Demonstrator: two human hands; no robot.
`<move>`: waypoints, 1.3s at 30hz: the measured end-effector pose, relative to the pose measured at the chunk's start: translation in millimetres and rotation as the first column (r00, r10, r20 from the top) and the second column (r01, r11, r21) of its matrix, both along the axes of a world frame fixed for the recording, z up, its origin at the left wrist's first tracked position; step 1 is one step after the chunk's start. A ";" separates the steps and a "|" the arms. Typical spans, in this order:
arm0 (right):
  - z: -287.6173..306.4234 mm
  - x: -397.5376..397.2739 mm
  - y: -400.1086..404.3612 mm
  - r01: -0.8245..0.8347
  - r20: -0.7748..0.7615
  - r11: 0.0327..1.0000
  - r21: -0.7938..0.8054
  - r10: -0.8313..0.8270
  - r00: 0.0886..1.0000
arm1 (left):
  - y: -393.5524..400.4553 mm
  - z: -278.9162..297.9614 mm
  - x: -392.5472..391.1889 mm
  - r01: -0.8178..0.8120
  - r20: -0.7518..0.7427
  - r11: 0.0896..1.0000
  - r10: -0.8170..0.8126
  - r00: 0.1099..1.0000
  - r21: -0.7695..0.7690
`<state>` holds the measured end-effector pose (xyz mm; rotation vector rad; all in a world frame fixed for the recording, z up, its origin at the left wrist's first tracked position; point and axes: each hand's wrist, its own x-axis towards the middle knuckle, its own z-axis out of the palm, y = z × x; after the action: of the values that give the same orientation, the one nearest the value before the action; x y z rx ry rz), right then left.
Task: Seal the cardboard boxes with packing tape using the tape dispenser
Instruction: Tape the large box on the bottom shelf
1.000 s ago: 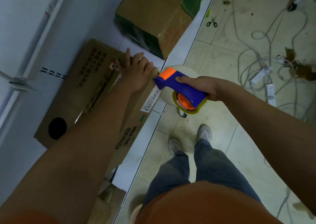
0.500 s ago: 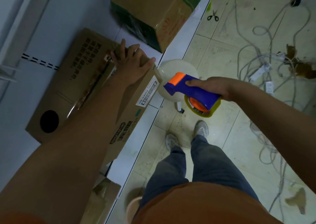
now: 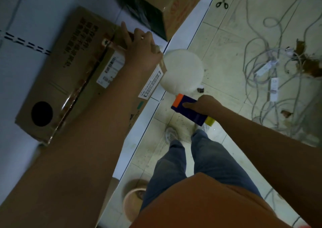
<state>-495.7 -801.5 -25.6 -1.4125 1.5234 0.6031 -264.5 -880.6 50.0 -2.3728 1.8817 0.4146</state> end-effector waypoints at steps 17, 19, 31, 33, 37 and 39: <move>114.7 -45.0 20.3 0.481 0.524 0.856 -0.190 -0.326 0.787 | 40.1 42.0 -25.1 0.051 -0.242 0.955 -0.125 0.962 -0.291; 136.7 -49.2 27.8 0.479 0.579 0.842 -0.247 -0.269 0.770 | 58.2 71.7 -40.7 -0.165 -0.715 0.986 0.131 0.687 0.022; 230.2 -40.8 64.5 0.477 0.691 0.674 -0.564 0.070 0.719 | 125.3 207.6 -24.1 0.122 -0.989 0.982 0.138 0.052 0.143; 236.8 -37.5 67.8 0.448 0.662 0.627 -0.638 0.148 0.735 | 132.0 225.0 -20.8 0.110 -0.997 0.993 0.041 0.071 0.049; 245.9 -30.3 71.9 0.408 0.610 0.540 -0.736 0.267 0.746 | 142.4 246.1 -16.4 0.025 -0.955 0.984 -0.178 0.236 -0.177; 250.1 -26.0 74.2 0.435 0.627 0.519 -0.736 0.282 0.726 | 149.0 253.5 -14.4 -0.013 -0.930 0.970 -0.230 0.287 -0.244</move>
<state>-521.6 -727.3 224.5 -1.9489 1.2209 -0.8971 -278.9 -731.6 303.5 -2.1615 2.5176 2.1753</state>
